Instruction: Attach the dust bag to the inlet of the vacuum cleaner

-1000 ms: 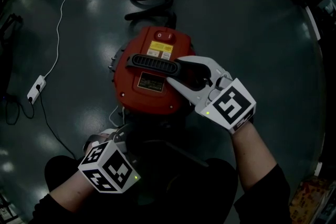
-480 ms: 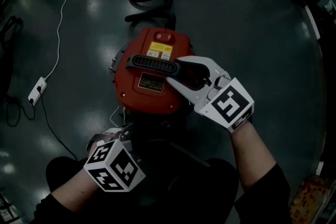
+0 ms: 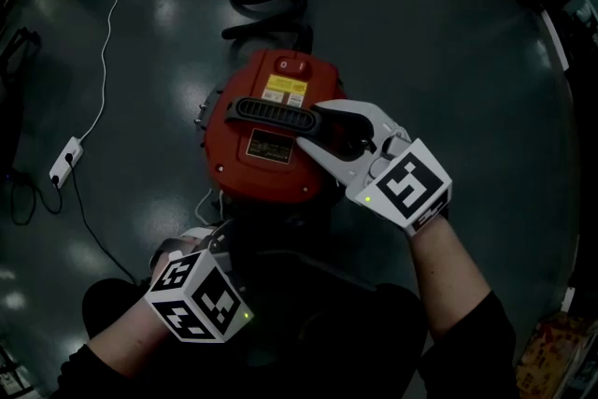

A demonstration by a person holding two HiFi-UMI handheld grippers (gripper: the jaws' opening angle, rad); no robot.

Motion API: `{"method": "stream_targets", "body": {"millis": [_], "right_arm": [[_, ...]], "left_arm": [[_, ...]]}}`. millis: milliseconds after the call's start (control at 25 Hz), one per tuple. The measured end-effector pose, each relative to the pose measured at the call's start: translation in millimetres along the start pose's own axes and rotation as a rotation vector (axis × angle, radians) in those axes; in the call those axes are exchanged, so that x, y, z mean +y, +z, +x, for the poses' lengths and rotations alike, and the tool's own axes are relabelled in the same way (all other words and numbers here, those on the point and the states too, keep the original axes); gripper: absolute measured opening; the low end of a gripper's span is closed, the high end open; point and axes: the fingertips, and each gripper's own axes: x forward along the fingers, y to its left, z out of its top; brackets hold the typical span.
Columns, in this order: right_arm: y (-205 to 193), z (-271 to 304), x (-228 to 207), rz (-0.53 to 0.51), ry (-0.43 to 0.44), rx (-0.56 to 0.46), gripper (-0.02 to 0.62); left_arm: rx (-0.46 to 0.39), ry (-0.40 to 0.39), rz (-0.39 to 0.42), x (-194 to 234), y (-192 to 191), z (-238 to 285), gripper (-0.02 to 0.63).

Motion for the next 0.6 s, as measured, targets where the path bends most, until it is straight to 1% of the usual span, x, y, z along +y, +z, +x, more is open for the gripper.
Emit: {"method": "stream_targets", "body": {"millis": [280,600], "right_arm": [[-1,0,0,0.002,-0.006,0.005,0.153],[0,-1,-1,-0.022,-0.025,0.019,0.158]], "left_arm": [[-0.011,-0.027,0.012,-6,3,-6,0.163],[-0.015,-0.027,0.026,-9,2,-18,0.176]]}}
